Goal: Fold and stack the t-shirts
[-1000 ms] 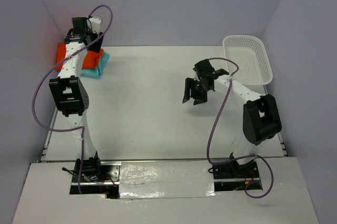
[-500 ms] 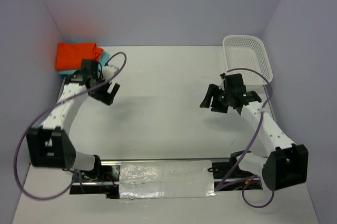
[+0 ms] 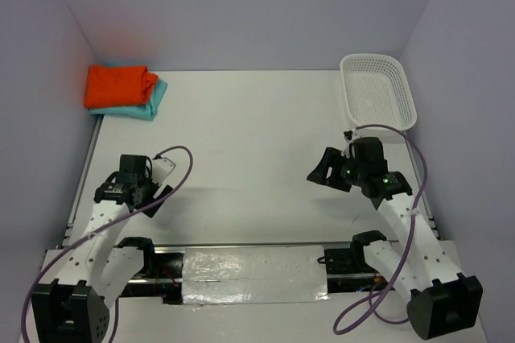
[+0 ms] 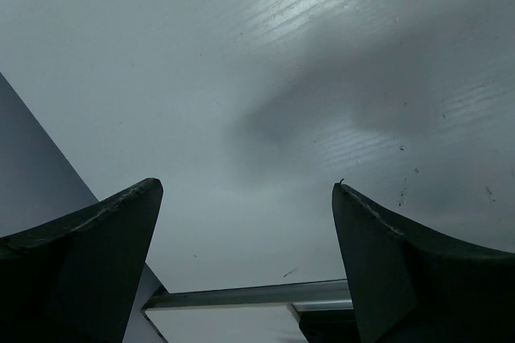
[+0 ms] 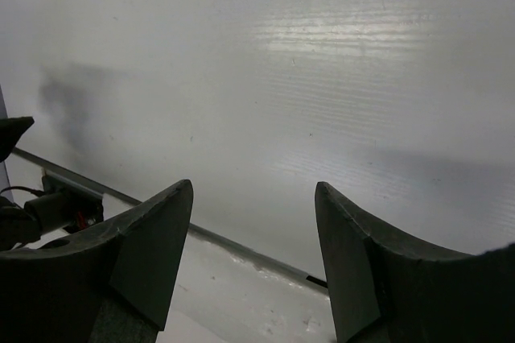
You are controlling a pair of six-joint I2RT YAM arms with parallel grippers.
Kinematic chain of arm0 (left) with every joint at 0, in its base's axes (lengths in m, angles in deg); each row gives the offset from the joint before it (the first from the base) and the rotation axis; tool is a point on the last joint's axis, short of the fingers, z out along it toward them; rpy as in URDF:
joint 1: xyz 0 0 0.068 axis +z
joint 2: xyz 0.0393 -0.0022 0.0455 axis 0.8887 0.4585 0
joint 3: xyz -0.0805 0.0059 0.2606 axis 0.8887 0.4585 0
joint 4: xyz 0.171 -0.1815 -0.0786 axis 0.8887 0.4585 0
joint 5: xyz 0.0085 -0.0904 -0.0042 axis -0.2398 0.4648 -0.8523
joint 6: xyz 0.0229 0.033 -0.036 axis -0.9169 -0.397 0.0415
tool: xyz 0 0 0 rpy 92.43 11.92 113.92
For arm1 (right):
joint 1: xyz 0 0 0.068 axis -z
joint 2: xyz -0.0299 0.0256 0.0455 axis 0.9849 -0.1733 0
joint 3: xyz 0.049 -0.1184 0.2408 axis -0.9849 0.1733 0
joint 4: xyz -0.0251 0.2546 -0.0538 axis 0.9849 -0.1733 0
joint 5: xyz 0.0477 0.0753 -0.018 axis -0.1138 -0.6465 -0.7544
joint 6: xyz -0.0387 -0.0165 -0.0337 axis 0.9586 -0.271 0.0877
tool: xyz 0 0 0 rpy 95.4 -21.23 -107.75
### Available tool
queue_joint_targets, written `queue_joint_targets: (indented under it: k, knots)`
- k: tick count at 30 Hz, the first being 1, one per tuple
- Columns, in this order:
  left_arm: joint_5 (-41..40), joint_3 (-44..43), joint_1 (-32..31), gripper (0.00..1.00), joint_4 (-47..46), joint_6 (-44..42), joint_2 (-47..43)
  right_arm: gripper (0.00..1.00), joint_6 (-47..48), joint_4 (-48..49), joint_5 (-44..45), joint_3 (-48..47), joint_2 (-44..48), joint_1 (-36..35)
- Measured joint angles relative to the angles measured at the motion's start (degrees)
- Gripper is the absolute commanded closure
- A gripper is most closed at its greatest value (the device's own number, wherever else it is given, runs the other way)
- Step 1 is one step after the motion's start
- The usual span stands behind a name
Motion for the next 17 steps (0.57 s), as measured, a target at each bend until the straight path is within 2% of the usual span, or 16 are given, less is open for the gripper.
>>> queue_joint_targets:
  k: [16, 17]
  knots:
    - [-0.6, 1.3, 0.0, 0.01, -1.1, 0.0, -8.5, 0.28, -0.8, 0.0, 3.3, 2.4, 13.4, 0.0]
    - [-0.6, 1.3, 0.0, 0.01, -1.2, 0.0, -8.6, 0.24, -0.9, 0.1, 3.6, 2.6, 14.1, 0.0]
